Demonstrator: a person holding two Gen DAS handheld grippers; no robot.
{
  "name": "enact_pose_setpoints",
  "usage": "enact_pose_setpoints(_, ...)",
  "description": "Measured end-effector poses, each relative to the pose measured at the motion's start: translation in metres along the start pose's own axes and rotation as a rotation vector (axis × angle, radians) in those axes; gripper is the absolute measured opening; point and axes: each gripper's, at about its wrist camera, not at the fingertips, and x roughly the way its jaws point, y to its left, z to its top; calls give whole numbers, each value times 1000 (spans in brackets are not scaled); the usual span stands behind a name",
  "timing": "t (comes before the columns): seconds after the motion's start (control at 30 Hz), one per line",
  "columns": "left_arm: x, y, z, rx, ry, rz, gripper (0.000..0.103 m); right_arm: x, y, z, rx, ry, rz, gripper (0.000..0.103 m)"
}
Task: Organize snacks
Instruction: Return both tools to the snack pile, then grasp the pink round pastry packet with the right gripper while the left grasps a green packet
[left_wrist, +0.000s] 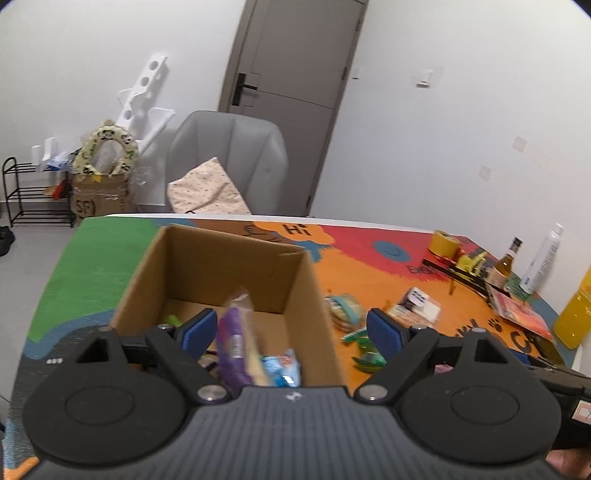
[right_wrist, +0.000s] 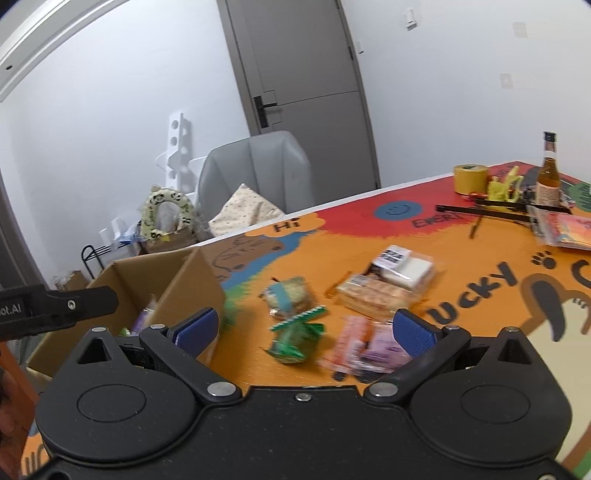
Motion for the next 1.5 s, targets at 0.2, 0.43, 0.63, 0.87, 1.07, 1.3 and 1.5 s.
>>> enact_pose_setpoints(0.2, 4, -22, -5, 30, 3, -49, 87, -10, -21, -7, 2, -33, -20, 103)
enact_pose_setpoints(0.43, 11, -49, -12, 57, 15, -79, 87, -23, -45, -13, -10, -87, -36, 103)
enact_pose_setpoints(0.63, 20, -69, -15, 85, 39, -105, 87, -34, -62, -17, -34, -95, -33, 103)
enact_pose_setpoints(0.87, 31, -92, -21, 118, 64, -135, 87, -36, -82, -20, 40, -50, 6, 103)
enact_pose_setpoints(1.07, 52, -104, -27, 125, 99, -130, 84, -28, -91, -23, 66, 7, 14, 103)
enact_pose_setpoints(1.3, 78, -109, -29, 120, 128, -96, 72, -11, -101, -14, 166, 55, 33, 102)
enact_pose_setpoints(1.5, 105, -109, -30, 108, 169, -52, 64, 9, -98, -7, 156, 82, 10, 92)
